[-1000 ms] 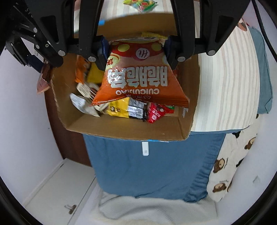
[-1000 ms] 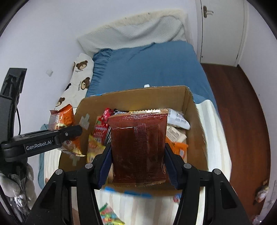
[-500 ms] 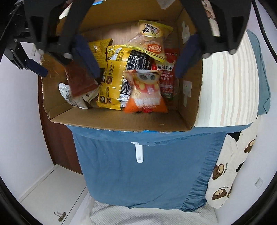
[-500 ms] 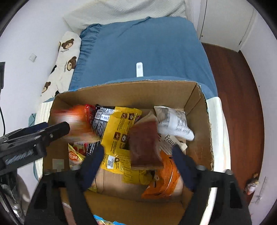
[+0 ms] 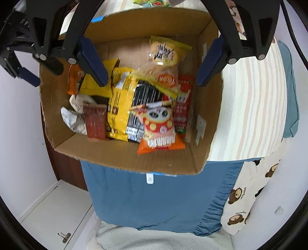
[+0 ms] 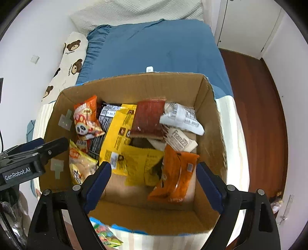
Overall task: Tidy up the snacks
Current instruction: 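Carry both packets into the box and open both tools, then grasp the watermelon candy bag with left tool while right tool grasps the small white packet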
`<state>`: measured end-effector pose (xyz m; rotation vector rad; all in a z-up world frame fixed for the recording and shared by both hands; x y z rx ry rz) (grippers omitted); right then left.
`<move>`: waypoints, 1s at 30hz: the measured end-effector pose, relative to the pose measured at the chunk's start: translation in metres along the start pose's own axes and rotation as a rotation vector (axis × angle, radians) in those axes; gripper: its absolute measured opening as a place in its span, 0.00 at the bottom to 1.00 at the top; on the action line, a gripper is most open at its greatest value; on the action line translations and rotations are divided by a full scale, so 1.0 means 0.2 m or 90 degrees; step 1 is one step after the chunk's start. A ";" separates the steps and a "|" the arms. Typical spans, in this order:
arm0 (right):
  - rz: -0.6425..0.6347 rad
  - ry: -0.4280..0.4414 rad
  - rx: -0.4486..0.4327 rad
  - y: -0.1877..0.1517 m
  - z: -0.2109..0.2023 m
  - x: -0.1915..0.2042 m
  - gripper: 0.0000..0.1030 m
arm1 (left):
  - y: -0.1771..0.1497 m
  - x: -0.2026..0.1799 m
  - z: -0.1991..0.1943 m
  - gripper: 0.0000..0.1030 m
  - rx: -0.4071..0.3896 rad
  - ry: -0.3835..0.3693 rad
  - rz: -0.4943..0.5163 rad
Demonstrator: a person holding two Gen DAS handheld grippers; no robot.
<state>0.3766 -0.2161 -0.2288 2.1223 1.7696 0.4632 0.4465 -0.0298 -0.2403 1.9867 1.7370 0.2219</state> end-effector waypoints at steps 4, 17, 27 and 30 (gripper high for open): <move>-0.006 -0.004 -0.033 -0.05 -0.09 -0.02 0.89 | -0.06 0.03 -0.11 0.91 -0.041 0.011 0.000; -0.028 -0.022 -0.169 -0.21 -0.50 -0.05 0.89 | -0.25 0.00 -0.57 0.91 -0.203 0.034 0.038; -0.030 -0.026 -0.298 -0.29 -0.96 -0.03 0.89 | -0.36 -0.06 -0.90 0.91 -0.308 0.035 0.046; -0.019 -0.005 -0.307 -0.33 -1.04 -0.01 0.89 | -0.39 -0.07 -0.95 0.91 -0.309 0.020 0.034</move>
Point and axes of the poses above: each gripper's, at about its wrist camera, not at the fingertips, and z roughly the way its jaws point, x to its left, y to its top, the point moved 10 cm from there along z, roughly the way its jaws point, and after that the axes turned 15 degrees about -x, right-handed, at the moved point
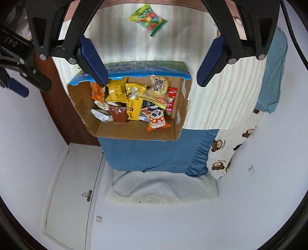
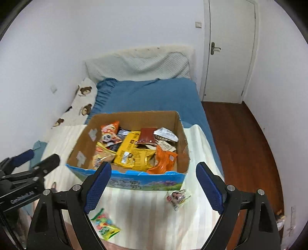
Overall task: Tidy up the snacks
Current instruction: 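Grasp the watermelon candy bag with left tool while right tool grasps the small white packet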
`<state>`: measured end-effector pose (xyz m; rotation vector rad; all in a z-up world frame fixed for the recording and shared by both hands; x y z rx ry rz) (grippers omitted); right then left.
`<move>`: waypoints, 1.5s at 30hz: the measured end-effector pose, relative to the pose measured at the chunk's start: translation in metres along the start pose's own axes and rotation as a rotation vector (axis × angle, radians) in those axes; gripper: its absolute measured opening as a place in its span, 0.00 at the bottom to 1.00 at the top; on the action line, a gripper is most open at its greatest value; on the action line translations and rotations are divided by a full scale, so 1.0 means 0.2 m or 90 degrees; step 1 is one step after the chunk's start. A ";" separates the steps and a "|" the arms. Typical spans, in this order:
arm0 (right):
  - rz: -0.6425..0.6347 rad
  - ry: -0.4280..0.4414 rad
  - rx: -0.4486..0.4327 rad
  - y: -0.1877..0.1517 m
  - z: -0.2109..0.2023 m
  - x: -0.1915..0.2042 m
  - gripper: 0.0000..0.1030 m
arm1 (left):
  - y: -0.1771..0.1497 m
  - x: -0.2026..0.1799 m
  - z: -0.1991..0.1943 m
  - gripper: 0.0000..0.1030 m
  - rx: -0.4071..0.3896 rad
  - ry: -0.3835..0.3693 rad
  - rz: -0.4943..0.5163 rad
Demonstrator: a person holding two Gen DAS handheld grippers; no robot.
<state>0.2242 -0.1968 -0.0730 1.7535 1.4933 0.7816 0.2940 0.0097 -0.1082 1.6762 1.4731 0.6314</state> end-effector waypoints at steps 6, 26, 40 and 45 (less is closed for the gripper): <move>0.033 -0.010 0.049 -0.15 0.03 -0.12 0.89 | -0.22 0.03 0.04 0.91 0.085 -0.010 -0.064; 0.186 -0.098 0.293 -0.98 0.84 -0.52 0.58 | -1.45 -0.01 0.43 0.91 0.509 -0.008 -0.347; 0.021 0.010 0.355 -1.28 0.45 -0.33 0.52 | -1.41 -0.21 0.47 0.57 0.421 -0.040 -0.049; 0.040 0.022 0.370 -1.37 0.36 -0.30 0.52 | -1.43 -0.31 0.49 0.58 0.435 -0.050 -0.007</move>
Point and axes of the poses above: each gripper's, at about its wrist camera, not at the fingertips, and z roughly the way its jaws point, x to its left, y to its top, the point moved 10 cm from there along z, roughly the way its jaws point, and after that the axes turned 15 degrees about -x, right-handed, at the moved point
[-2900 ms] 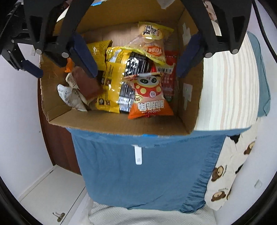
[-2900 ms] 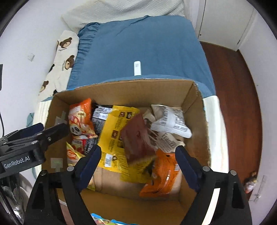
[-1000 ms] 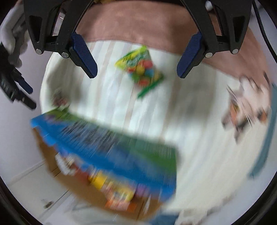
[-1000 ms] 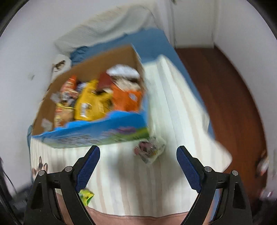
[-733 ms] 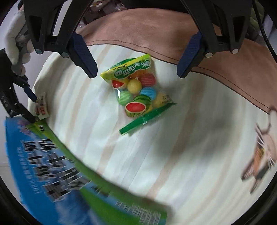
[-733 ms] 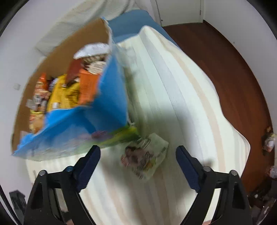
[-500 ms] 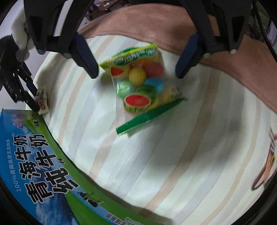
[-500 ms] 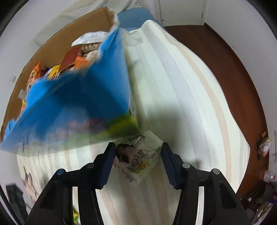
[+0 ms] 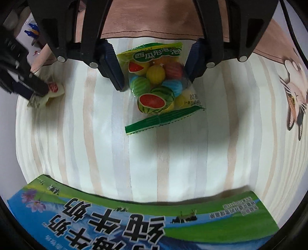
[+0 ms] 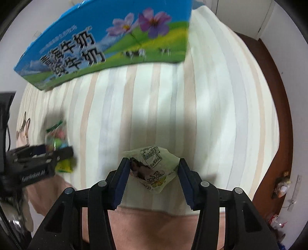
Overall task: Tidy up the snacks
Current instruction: 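Grasp the watermelon candy bag with left tool while right tool grasps the small white packet, then carry both packets into the box and open both tools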
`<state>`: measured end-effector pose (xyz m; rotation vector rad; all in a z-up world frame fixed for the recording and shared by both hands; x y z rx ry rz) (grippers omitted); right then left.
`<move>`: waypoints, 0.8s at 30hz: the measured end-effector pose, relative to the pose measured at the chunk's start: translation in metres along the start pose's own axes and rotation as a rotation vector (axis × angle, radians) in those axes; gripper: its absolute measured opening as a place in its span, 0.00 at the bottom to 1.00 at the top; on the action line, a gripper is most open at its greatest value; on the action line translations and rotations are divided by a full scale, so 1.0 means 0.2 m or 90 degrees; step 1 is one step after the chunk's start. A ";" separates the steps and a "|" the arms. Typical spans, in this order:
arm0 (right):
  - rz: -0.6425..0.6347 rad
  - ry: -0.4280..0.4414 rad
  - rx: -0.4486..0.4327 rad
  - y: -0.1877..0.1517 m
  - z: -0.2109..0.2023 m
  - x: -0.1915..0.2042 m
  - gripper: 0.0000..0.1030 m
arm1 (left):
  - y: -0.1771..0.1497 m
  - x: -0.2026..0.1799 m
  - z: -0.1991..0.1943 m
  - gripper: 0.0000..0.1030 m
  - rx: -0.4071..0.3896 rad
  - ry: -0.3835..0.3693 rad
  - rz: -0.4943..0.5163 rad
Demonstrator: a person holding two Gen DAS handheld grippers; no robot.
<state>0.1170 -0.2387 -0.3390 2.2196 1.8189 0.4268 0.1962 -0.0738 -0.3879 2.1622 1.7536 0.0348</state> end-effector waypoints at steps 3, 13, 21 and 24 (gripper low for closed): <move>0.047 0.005 -0.004 -0.01 0.02 -0.03 0.55 | 0.01 0.03 0.04 0.60 0.017 -0.013 -0.038; 0.099 -0.001 -0.008 0.03 0.07 -0.05 0.65 | 0.06 0.12 0.07 0.61 0.022 -0.020 -0.074; 0.048 -0.026 -0.047 0.05 0.12 0.08 0.52 | 0.04 0.17 -0.04 0.46 -0.013 -0.005 -0.045; 0.039 -0.024 -0.061 0.07 0.12 0.16 0.50 | 0.04 0.18 -0.09 0.45 -0.022 -0.009 -0.041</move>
Point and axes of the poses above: each gripper's, at about its wrist camera, not at the fingertips, and z roughly the way its jaws point, x to its left, y to its top, the point moved 10 cm from there along z, roughly the way its jaws point, and after that the axes turned 15 degrees about -x, right-handed, at the moved point
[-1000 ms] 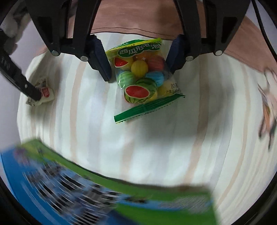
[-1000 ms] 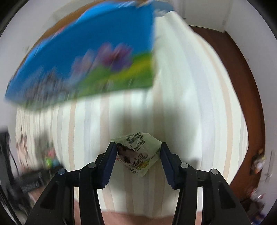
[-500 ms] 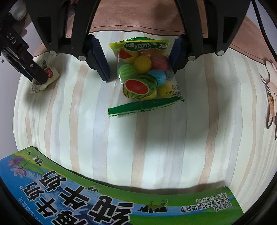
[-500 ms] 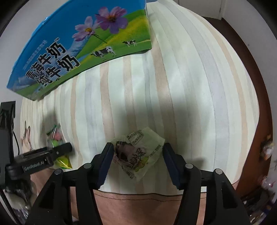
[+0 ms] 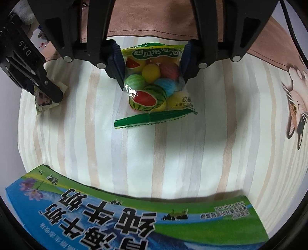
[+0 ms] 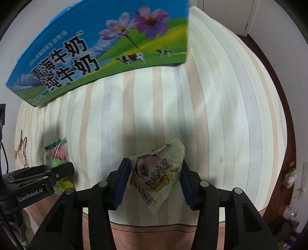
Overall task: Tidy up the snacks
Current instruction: 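Carry both packets into the box and open both tools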
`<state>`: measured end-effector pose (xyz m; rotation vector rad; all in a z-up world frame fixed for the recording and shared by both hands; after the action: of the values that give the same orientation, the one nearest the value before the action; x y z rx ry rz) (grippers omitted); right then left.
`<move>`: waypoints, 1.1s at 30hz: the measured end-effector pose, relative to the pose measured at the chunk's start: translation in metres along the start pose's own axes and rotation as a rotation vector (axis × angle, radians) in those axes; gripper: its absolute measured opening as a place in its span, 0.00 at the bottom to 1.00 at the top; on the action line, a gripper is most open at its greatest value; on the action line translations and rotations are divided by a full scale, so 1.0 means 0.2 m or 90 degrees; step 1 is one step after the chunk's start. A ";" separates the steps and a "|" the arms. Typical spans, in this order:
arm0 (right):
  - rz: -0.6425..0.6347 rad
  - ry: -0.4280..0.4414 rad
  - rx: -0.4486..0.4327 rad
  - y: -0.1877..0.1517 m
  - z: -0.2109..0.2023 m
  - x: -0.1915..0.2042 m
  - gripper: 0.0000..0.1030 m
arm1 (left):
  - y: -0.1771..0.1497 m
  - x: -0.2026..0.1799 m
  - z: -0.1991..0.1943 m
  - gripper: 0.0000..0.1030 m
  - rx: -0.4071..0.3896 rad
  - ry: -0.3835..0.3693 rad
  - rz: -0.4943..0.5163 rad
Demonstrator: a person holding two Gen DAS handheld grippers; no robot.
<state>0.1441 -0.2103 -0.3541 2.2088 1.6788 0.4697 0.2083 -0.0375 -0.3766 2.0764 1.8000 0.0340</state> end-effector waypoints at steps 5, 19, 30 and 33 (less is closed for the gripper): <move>-0.005 0.019 -0.023 0.07 -0.07 0.07 0.40 | 0.05 -0.01 -0.15 0.45 -0.027 -0.018 0.004; -0.034 0.107 -0.149 0.53 -0.52 0.31 0.40 | 0.58 -0.22 -0.75 0.46 -0.172 -0.114 0.049; -0.076 0.114 -0.217 1.12 -0.61 0.38 0.40 | 1.10 -0.28 -0.74 0.46 -0.204 -0.090 0.078; -0.070 0.112 -0.183 1.21 -0.49 0.37 0.40 | 1.18 -0.24 -0.62 0.46 -0.172 -0.076 0.073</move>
<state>0.3261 -0.1953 -0.1531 1.9053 1.6861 0.8408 0.3904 -0.0736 -0.1784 1.9434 1.5134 0.1719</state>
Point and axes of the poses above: each gripper's, at about its wrist camera, not at the fingertips, and z roughly the way its jaws point, x to its left, y to its top, the point moved 10 cm from there along z, roughly the way its jaws point, and after that the axes turned 15 degrees about -x, right-handed, at the moved point
